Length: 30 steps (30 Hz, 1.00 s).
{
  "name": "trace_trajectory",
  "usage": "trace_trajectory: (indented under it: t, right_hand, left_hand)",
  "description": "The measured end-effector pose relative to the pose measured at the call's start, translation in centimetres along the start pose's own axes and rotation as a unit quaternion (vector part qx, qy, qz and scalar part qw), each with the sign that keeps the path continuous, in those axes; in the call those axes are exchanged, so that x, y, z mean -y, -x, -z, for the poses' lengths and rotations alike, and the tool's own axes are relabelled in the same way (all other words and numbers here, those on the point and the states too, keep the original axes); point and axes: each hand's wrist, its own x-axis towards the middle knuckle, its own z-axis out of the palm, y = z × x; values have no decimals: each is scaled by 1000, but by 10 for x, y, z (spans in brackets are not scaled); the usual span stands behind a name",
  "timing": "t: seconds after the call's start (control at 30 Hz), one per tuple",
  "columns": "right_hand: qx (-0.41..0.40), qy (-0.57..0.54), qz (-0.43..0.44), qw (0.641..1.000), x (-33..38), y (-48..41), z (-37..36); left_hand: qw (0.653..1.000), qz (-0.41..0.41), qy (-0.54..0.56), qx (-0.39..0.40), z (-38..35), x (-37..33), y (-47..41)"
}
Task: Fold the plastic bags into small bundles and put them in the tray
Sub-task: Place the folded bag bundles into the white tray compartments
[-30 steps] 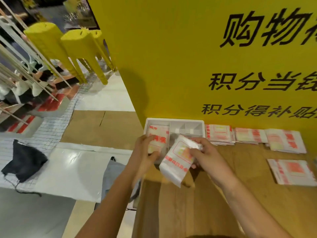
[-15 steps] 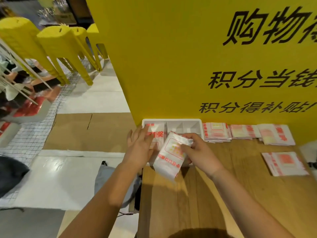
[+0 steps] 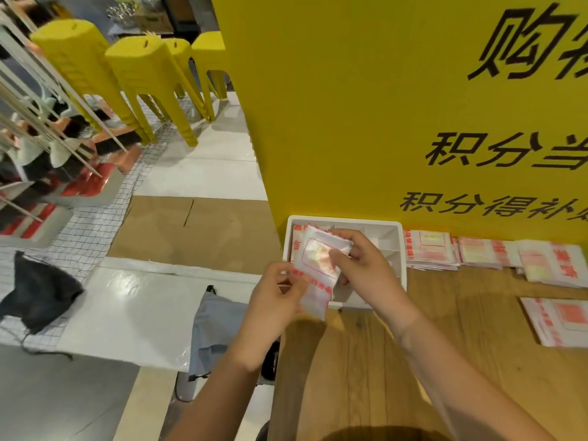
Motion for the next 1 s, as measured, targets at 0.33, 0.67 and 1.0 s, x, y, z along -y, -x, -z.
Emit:
trace_trajectory:
  t: [0.33,0.67,1.0]
  right_hand:
    - [14,-62,32,997,4,-5,-8]
    - [-2,-106,23,994,5,-11,-8]
    - [-85,103,39,990,-12,-25,-13]
  left_hand:
    - [997,55,43,43,9,-8,-1]
    - [982,93,145,78,5,-5,-13]
    - [972,51,220,-61,0,1,-22]
